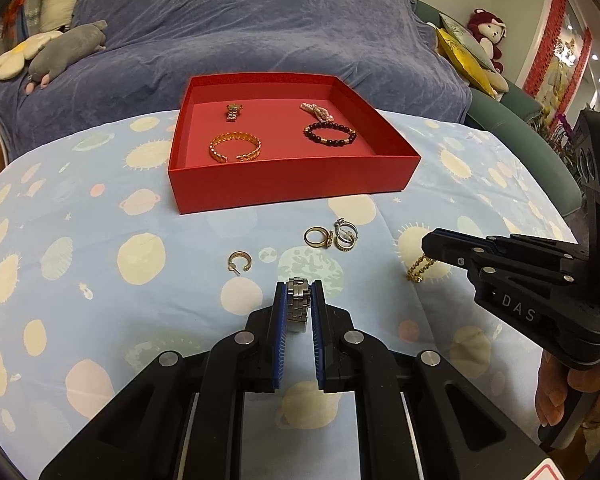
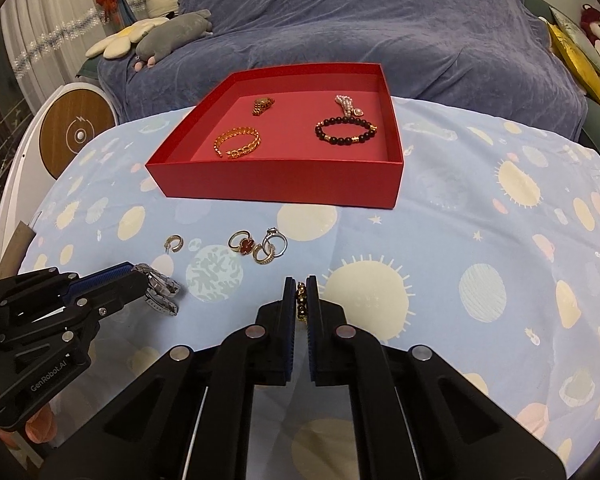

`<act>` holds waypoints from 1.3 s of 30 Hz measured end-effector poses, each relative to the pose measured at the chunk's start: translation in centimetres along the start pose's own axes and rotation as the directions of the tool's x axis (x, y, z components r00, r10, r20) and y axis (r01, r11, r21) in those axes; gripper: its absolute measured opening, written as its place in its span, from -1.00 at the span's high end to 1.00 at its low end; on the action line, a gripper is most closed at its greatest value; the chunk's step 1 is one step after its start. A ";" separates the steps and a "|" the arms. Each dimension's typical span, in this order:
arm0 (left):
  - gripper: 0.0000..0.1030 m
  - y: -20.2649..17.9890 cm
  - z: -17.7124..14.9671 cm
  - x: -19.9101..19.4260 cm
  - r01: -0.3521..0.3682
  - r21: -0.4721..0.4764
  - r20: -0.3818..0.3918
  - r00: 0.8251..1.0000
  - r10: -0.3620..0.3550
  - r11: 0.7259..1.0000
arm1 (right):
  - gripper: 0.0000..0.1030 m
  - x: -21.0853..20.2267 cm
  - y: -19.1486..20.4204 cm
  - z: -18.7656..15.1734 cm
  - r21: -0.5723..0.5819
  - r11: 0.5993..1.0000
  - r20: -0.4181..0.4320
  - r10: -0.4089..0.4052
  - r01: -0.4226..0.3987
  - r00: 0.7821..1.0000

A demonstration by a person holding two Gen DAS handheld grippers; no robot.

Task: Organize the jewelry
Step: 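Carry the silver watch and gold chain over the red box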

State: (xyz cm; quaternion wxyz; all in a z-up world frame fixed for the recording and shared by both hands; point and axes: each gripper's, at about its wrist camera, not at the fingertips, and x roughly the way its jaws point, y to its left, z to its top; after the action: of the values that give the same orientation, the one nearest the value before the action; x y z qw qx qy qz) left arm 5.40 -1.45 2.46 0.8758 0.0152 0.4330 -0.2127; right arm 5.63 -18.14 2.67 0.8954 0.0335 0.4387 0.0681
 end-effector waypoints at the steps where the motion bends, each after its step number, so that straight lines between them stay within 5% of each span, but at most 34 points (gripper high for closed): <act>1: 0.83 0.0 0.1 -0.1 0.000 0.001 0.003 1.000 0.000 1.000 | 0.92 -0.2 0.0 0.2 0.001 1.000 0.007 0.003 -0.003 1.000; 15: 0.83 1.5 2.3 -2.3 -0.012 -0.032 0.071 0.997 0.015 0.999 | 0.92 -3.0 -0.8 4.0 0.046 0.999 0.112 0.005 -0.010 0.994; 24: 0.83 3.1 7.3 -4.4 -0.057 -0.028 0.160 0.985 0.061 0.998 | 0.92 -2.9 -1.8 8.0 0.065 0.997 0.154 0.024 -0.034 0.988; 32: 0.83 3.3 12.3 -1.0 -0.071 -0.039 0.170 0.982 0.077 0.997 | 0.92 -0.1 -2.8 12.2 0.072 0.996 0.166 0.034 -0.047 0.986; 39: 0.83 2.7 13.0 4.1 -0.086 -0.039 0.110 0.990 0.090 0.996 | 0.92 3.7 -3.4 12.8 0.074 0.996 0.110 0.039 -0.047 0.993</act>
State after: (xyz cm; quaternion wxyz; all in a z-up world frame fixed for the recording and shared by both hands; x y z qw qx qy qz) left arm 18.43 -3.19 7.03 0.9074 0.0075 0.3856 -0.1671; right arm 18.27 -20.95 7.23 0.9144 0.0808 0.3907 0.0687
